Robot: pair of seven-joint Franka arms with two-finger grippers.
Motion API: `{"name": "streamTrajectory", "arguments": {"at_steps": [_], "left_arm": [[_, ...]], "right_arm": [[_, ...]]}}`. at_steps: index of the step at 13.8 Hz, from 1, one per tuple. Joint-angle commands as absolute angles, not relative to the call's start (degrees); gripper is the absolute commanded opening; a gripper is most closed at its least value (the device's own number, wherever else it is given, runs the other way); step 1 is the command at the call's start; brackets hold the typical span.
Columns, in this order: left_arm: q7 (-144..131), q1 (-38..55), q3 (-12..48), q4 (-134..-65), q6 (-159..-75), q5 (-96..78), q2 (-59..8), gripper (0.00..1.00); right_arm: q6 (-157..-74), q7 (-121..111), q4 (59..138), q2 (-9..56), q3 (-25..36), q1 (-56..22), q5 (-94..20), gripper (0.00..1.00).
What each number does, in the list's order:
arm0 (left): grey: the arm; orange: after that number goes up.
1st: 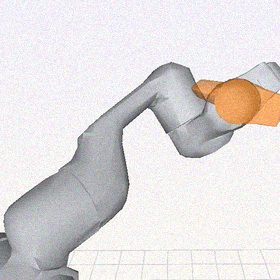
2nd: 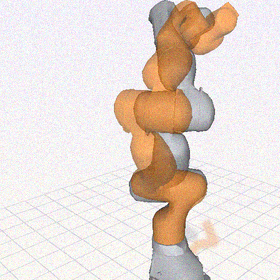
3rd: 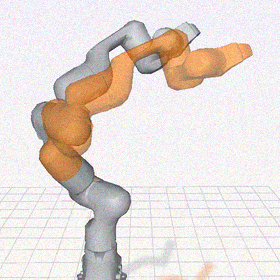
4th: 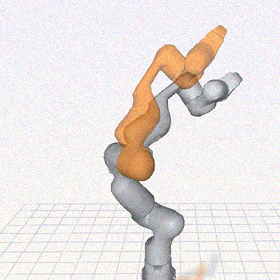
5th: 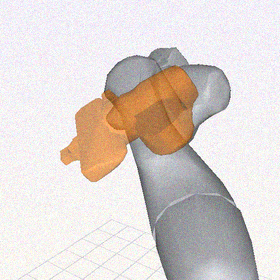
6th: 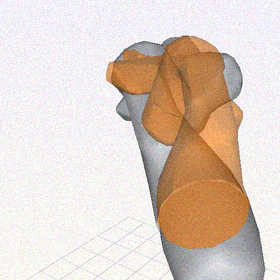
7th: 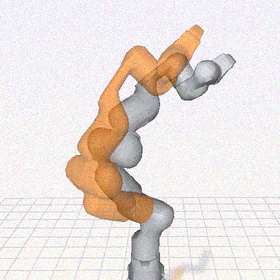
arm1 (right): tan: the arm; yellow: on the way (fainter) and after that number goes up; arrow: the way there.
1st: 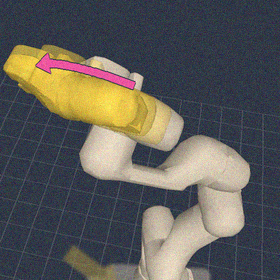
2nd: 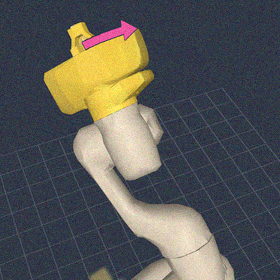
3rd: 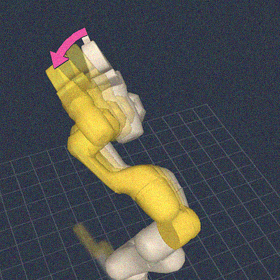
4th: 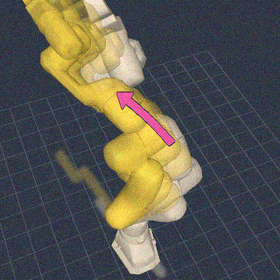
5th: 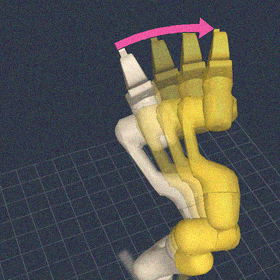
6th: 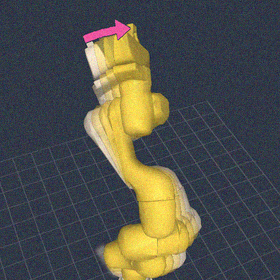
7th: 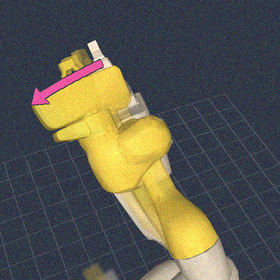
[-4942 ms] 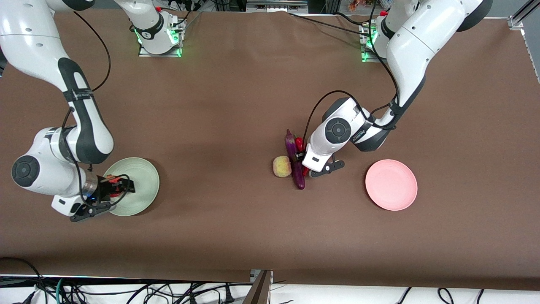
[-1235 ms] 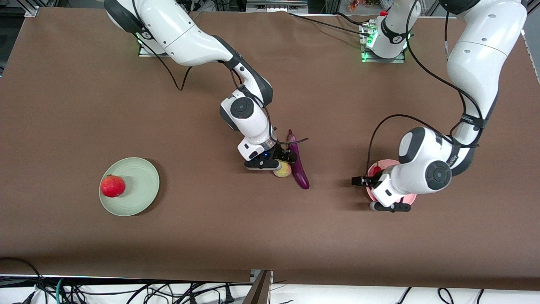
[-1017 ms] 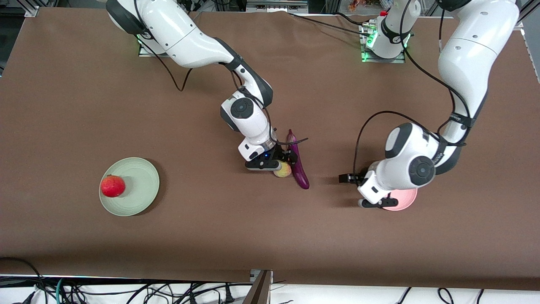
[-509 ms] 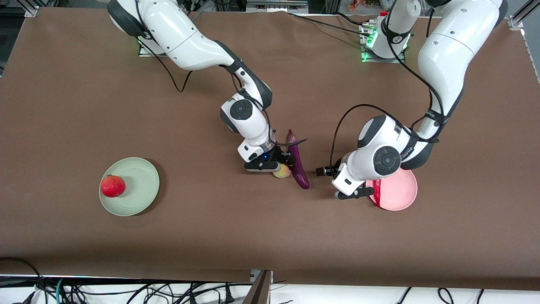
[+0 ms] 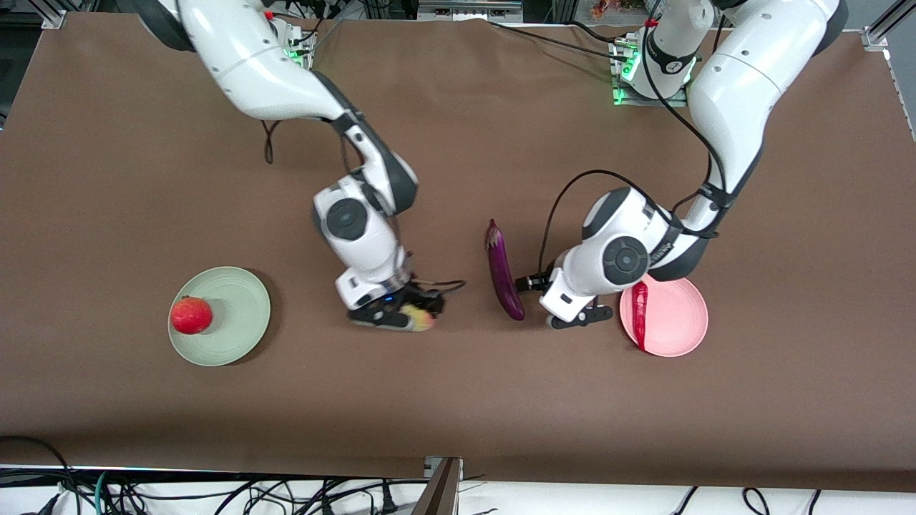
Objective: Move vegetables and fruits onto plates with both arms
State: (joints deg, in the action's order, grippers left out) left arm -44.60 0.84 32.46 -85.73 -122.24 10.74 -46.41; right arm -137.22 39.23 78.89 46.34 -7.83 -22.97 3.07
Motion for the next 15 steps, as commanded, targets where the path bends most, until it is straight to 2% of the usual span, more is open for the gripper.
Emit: {"name": "streamTrajectory", "arguments": {"at_steps": [1, 4, 8, 9, 10, 12, 13, 15], "left_arm": [[-48.51, 6.92, 29.54, -86.22, -125.15, 16.92, -46.58, 1.0], [-49.75, 10.81, 28.21, -86.13, -125.51, 21.44, -47.54, 1.0], [-49.57, 10.29, 28.3, -85.61, -130.16, 20.66, -50.62, 1.0], [-49.66, 9.76, 28.3, -85.69, -130.25, 20.57, -50.8, 0.94], [-50.18, 9.67, 28.3, -85.78, -130.25, 20.57, -50.8, 0.84], [-50.27, 9.67, 28.3, -85.61, -130.51, 20.57, -51.24, 0.79], [-50.27, 9.58, 28.3, -85.52, -131.82, 20.57, -51.94, 0.73], [-50.19, 9.23, 28.3, -85.43, -132.98, 20.57, -52.29, 0.32]], "right_arm": [[-124.84, 26.77, 80.59, 41.84, -8.61, -14.19, 3.43, 0.3], [-119.54, 11.99, 81.03, 40.43, -7.04, -8.54, 3.78, 0.3], [-117.51, 2.91, 82.26, 40.43, -1.42, -7.74, 3.78, 0.31], [-117.6, 1.42, 82.79, 40.52, -0.1, -7.73, 3.87, 0.31], [-117.86, -0.25, 82.97, 40.78, 0.96, -7.65, 3.95, 0.31], [-118.21, -3.16, 82.97, 41.31, 1.76, -6.42, 3.87, 0.31], [-118.65, -3.16, 82.97, 41.92, 1.76, -6.24, 3.95, 0.31], [-119.61, -4.04, 83.84, 42.1, 1.84, -5.45, 4.04, 0.31]]}}
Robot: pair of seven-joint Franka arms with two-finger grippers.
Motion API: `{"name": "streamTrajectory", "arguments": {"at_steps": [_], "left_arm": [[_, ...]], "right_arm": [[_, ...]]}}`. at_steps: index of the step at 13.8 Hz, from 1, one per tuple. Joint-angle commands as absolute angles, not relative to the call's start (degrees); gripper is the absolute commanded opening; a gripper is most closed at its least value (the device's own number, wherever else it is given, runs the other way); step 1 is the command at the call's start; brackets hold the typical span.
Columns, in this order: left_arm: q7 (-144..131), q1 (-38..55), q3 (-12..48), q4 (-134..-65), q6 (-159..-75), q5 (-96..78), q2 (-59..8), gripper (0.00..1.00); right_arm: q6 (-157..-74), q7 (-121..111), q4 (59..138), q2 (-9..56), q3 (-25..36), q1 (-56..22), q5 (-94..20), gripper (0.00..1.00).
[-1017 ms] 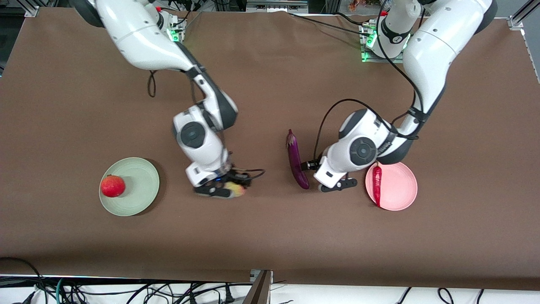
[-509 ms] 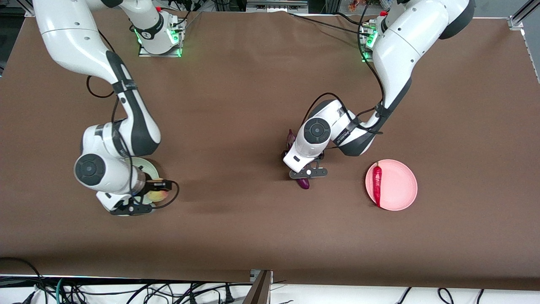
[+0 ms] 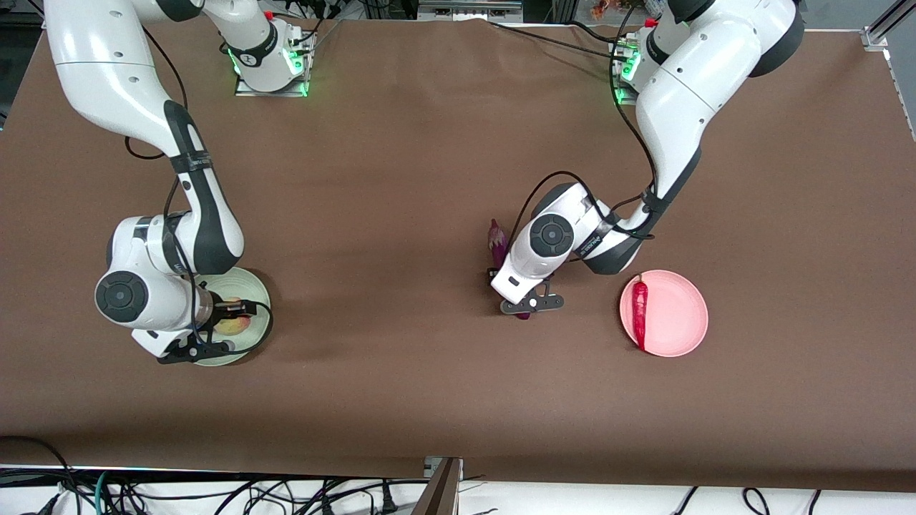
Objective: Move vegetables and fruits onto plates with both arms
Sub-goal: 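Release the peach on the green plate while the left gripper lifts the eggplant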
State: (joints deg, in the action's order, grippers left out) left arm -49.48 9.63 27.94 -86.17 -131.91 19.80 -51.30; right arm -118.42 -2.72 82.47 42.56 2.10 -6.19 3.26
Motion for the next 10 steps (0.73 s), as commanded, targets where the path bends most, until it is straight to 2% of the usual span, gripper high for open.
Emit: {"name": "streamTrajectory", "arguments": {"at_steps": [1, 2, 6, 7, 8, 10], "left_arm": [[-50.27, 9.23, 28.3, -85.43, -132.98, 20.65, -52.12, 0.08], [-50.27, 9.14, 28.3, -85.43, -132.89, 20.65, -51.95, 0.0], [-44.42, 5.38, 27.69, -82.81, -132.01, 20.57, -51.86, 0.0], [-40.03, 3.19, 27.86, -82.18, -130.62, 20.48, -51.77, 0.0], [-35.64, 1.08, 28.04, -81.74, -128.17, 19.17, -51.51, 0.0], [-31.39, -0.7, 28.3, -79.99, -120.02, 16.53, -48.53, 0.0]], "right_arm": [[-120.66, -4.39, 84.46, 42.36, 1.85, -5.28, 4.04, 0.31], [-121.63, -4.31, 84.98, 42.54, 1.76, -5.01, 4.04, 0.31], [-124.01, -4.31, 86.22, 43.77, 1.76, -4.92, 3.96, 0.34], [-123.93, -4.31, 86.13, 43.68, 1.76, -4.92, 3.87, 0.62], [-123.66, -4.39, 85.7, 43.59, 1.76, -5.01, 3.78, 1.0], [-123.05, -4.57, 84.12, 42.63, 1.76, -5.45, 3.87, 1.0]]}}
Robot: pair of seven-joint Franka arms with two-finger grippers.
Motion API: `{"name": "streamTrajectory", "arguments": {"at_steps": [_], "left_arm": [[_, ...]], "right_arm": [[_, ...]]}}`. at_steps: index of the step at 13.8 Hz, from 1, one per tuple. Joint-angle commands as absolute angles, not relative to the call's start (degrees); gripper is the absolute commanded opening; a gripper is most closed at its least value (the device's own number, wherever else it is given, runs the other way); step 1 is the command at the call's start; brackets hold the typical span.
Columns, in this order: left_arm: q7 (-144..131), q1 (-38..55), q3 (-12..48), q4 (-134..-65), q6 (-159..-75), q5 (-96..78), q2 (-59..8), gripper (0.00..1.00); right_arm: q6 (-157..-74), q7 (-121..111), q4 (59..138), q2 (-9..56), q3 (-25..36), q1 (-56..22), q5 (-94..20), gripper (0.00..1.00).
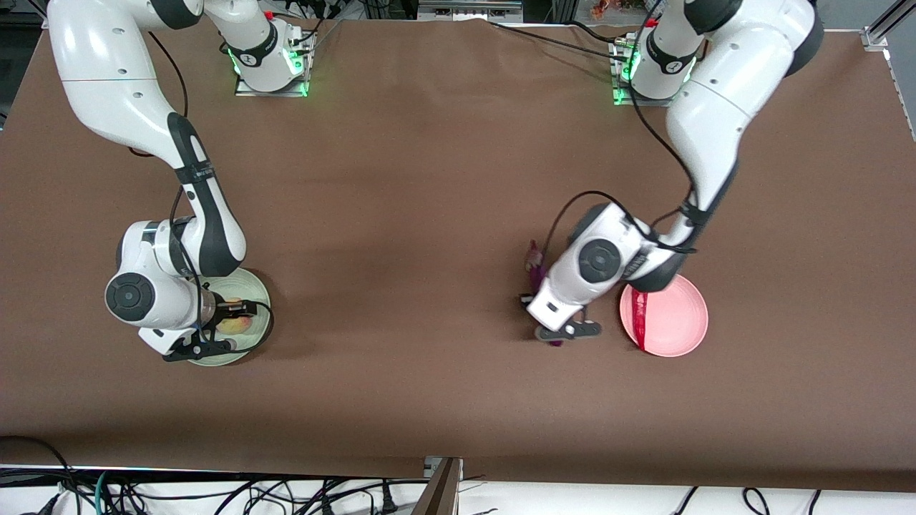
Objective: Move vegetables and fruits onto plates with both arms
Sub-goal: 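Release the peach on the green plate while the left gripper lifts the eggplant, then lay the eggplant on the pink plate while the right gripper withdraws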
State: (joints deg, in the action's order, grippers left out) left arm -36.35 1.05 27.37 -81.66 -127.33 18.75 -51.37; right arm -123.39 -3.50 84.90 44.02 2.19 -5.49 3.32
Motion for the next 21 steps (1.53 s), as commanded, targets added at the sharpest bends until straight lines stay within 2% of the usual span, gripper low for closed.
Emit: {"name": "streamTrajectory", "arguments": {"at_steps": [1, 4, 6, 13, 19, 20, 21], "left_arm": [[-30.07, -0.7, 28.3, -79.02, -114.84, 16.52, -46.69, 0.0], [-18.16, -5.51, 28.04, -76.64, -108.9, 16.44, -45.53, 0.0], [-8.22, -9.39, 27.95, -76.73, -108.9, 16.44, -45.7, 0.0], [-1.49, -13.88, 27.42, -77.61, -114.34, 17.05, -50.26, 0.0], [1.05, -15.56, 27.42, -78.22, -116.1, 17.14, -50.8, 0.0], [1.05, -15.56, 27.42, -78.22, -116.1, 17.14, -50.97, 0.05], [1.05, -15.56, 27.42, -78.22, -116.1, 17.14, -50.98, 0.34]], "right_arm": [[-121.31, -4.57, 83.42, 41.32, 1.76, -5.88, 3.87, 1.0], [-111.4, -5.44, 77.98, 38.94, 1.5, -5.8, 3.6, 1.0], [-103.14, -6.5, 74.55, 37.63, 1.32, -5.8, 3.6, 1.0], [-88.78, -5.45, 73.39, 26.12, 1.23, -6.24, 3.52, 1.0], [-85.34, -5.1, 86.02, 11.45, 0.09, -5.01, 3.08, 1.0], [-86.21, -6.14, 88.39, 9.25, -1.3, -4.66, 3.42, 1.0], [-86.05, -6.15, 89.03, 8.01, -2.88, -3.18, 3.43, 1.0]]}}
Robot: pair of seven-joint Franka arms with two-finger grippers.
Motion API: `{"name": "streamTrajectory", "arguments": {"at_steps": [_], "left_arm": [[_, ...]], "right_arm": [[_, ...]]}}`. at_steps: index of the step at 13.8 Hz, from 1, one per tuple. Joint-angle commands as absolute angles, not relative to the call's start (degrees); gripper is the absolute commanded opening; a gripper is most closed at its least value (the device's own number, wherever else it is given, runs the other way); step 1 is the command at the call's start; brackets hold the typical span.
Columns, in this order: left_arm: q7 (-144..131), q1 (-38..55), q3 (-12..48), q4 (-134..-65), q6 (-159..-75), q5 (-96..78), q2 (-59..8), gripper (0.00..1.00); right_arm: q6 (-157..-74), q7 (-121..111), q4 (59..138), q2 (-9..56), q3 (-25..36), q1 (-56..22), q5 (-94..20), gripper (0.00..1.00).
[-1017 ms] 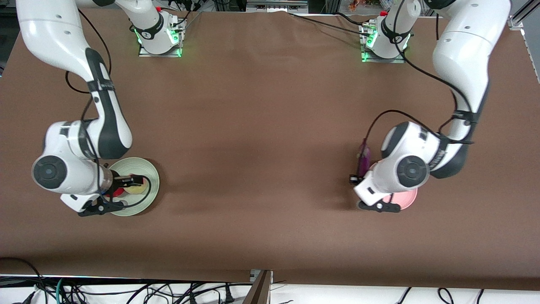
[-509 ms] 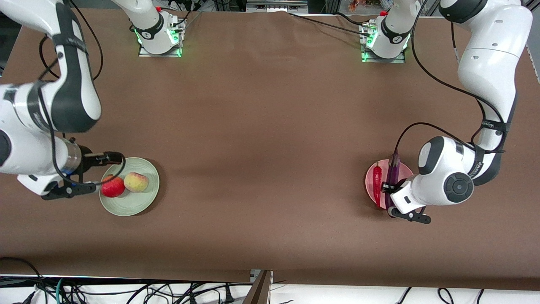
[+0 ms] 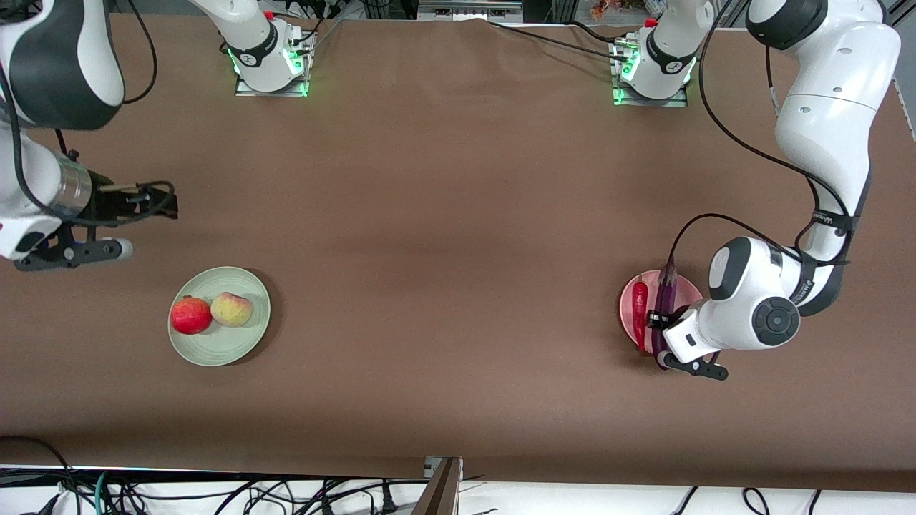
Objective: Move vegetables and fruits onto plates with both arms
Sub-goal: 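Lay the eggplant on the pink plate while the right gripper withdraws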
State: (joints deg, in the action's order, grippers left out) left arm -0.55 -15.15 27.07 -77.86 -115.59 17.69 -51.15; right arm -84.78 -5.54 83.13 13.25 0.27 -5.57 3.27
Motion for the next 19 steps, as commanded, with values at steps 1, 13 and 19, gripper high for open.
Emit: {"name": "streamTrajectory", "arguments": {"at_steps": [1, 13, 19], "left_arm": [[1.05, -15.56, 27.42, -78.22, -116.1, 16.96, -50.98, 0.66], [0.7, -16.44, 28.65, -77.61, -100.92, 12.74, -38.7, 1.0], [-0.44, -16.0, 30.24, -77.52, -90.1, 12.83, -20.5, 1.0]], "right_arm": [[-86.04, -6.15, 89.12, 6.17, -3.6, -1.95, 3.34, 1.0], [-82.18, -5.18, 90.44, 0.97, -5.27, 0.35, 2.73, 1.0], [-81.56, -3.43, 90.35, 0.88, -5.19, 1.85, 1.05, 1.0]]}}
